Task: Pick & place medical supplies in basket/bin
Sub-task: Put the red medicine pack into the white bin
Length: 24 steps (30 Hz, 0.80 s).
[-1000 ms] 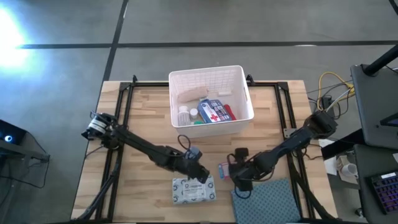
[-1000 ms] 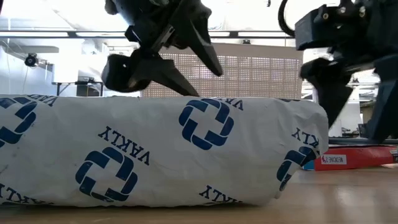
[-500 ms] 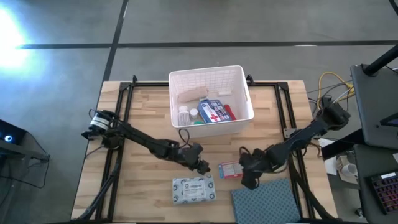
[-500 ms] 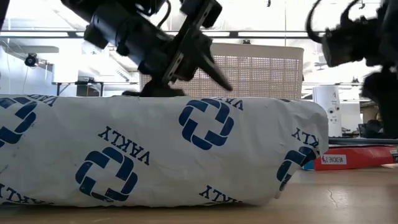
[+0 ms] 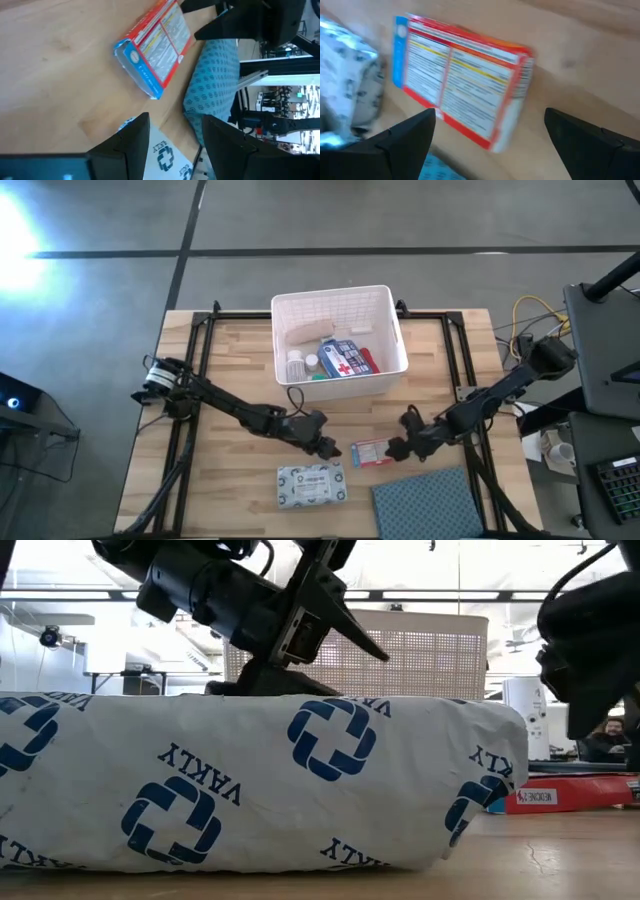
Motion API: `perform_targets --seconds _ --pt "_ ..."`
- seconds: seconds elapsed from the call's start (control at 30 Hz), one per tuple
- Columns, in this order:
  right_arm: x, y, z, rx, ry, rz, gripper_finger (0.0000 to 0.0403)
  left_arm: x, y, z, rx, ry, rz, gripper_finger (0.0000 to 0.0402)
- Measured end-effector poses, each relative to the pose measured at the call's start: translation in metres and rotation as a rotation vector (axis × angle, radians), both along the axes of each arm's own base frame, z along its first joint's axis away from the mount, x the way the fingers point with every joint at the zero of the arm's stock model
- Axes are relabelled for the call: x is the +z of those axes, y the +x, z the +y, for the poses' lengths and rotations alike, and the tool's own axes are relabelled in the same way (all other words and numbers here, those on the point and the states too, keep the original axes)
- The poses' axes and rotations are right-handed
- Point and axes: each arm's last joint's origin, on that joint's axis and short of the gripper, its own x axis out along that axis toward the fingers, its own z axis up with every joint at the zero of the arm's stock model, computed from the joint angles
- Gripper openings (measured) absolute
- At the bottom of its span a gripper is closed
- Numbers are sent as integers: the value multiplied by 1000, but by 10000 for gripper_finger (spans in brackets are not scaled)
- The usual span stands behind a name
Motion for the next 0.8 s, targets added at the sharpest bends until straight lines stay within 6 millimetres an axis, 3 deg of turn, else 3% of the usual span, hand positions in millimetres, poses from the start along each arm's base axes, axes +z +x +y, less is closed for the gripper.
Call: perform_targets --seconds 0.1,0.23,0.47,0.67,0.8 --pt "-5 4 1 -34 39 -44 363 -1 3 -1 -1 1 -4 162" --pt "-10 12 6 -44 50 -63 363 -21 14 -5 -38 -6 51 162" --pt "-11 19 10 -28 30 -60 363 -44 50 -18 -126 -51 89 162" --pt "-11 19 10 -13 5 -67 362 -46 68 -25 -169 -30 115 162" --pt "-12 19 9 -5 -25 -75 340 -47 68 -25 -193 11 148 162"
